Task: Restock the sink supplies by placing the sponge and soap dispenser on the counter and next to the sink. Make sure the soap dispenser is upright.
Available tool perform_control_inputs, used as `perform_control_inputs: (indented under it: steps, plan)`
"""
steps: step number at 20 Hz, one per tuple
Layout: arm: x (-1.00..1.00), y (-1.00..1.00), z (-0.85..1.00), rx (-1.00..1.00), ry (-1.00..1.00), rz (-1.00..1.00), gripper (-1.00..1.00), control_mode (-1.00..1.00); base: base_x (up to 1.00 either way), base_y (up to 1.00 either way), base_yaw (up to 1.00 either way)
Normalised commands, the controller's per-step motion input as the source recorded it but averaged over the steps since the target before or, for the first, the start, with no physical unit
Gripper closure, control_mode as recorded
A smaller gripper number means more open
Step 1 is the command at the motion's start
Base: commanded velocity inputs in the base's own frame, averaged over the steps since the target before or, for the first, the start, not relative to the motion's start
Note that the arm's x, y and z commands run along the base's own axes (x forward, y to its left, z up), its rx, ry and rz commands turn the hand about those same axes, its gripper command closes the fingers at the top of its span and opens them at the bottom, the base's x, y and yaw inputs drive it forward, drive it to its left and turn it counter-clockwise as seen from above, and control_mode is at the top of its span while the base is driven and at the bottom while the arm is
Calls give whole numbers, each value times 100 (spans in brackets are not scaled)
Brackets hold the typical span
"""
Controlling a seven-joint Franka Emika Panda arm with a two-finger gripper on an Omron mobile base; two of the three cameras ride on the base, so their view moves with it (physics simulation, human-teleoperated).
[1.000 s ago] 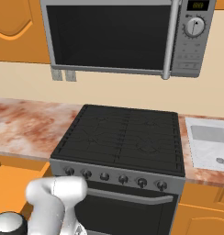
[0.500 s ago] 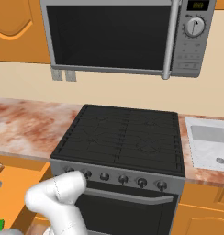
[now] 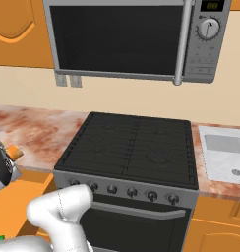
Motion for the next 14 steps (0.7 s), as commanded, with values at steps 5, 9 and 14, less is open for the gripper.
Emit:
perform_control_inputs:
  steps: [5,9,14]
  plan:
    - [64,-30,36,20,13,-7,100,-100,0,0,0]
    - [59,0,0,0,4,0,100,-100,0,0,0]
    - [42,-22,0,7,0,0,100,-100,0,0,0]
